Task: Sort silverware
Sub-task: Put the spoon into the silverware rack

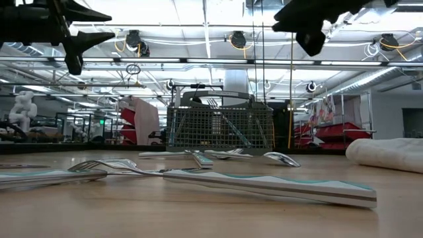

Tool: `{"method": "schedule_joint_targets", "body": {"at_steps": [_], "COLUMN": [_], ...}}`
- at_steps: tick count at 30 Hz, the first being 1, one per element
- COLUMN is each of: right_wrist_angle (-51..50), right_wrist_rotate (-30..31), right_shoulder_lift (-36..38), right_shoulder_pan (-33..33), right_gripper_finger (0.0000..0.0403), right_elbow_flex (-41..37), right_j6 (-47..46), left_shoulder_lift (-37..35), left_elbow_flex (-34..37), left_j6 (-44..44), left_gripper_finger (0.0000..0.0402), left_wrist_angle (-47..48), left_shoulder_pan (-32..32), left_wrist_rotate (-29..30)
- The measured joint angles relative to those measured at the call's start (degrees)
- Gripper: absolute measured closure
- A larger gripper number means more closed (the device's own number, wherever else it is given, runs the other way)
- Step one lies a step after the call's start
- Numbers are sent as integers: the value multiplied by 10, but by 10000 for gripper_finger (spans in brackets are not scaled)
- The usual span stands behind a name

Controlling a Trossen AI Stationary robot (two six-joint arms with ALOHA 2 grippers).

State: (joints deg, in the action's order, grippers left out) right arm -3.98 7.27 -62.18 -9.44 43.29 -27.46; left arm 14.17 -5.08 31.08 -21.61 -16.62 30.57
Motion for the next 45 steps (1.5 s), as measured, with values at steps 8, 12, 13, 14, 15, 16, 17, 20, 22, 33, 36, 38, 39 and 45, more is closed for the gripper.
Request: {"method": "schedule_joint_targets", "body": {"at_steps": [8, 12, 13, 14, 15, 16, 17, 20, 22, 33, 36, 38, 39, 45], "right_wrist_angle": [-169, -196, -199, -203, -210, -218, -222, -228, -237, -245, -247, -246, -246, -243], "right_wrist_rotate": [1, -12, -20, -26, -34, -40, -48, -61, -61, -65, -56, -57, -57, -53], "right_shoulder_lift": [-119, -181, -195, -210, -223, -237, -249, -277, -289, -315, -315, -315, -315, -324], "right_shoulder_pan": [13, 14, 15, 16, 16, 16, 16, 17, 23, 86, 102, 108, 110, 114], "right_gripper_finger": [339, 339, 339, 339, 339, 339, 339, 339, 339, 270, 240, 224, 218, 207], "right_elbow_flex": [93, 111, 115, 120, 124, 127, 130, 142, 150, 177, 180, 180, 180, 180], "right_j6": [-71, -94, -96, -98, -106, -111, -113, -113, -111, -94, -87, -80, -76, -65], "left_shoulder_lift": [0, 0, 1, 0, 0, 0, 0, 0, 1, 0, 1, 0, 0, 1], "left_elbow_flex": [0, 0, 0, 0, 0, 0, 0, 0, 0, 0, 0, 0, 0, 0], "left_j6": [1, 2, 1, 2, 2, 2, 2, 2, 2, 3, 3, 3, 2, 2], "left_gripper_finger": [249, 249, 249, 249, 249, 249, 249, 249, 249, 249, 249, 249, 249, 249], "left_wrist_angle": [3, 18, 20, 20, 20, 21, 21, 25, 32, 64, 72, 79, 82, 105], "left_shoulder_pan": [0, 0, 0, 0, 0, 0, 0, 0, 0, 0, 0, 0, 0, 0], "left_wrist_rotate": [0, 0, -1, -4, -5, -5, -5, -5, -6, -7, -8, -8, -8, -8]}}
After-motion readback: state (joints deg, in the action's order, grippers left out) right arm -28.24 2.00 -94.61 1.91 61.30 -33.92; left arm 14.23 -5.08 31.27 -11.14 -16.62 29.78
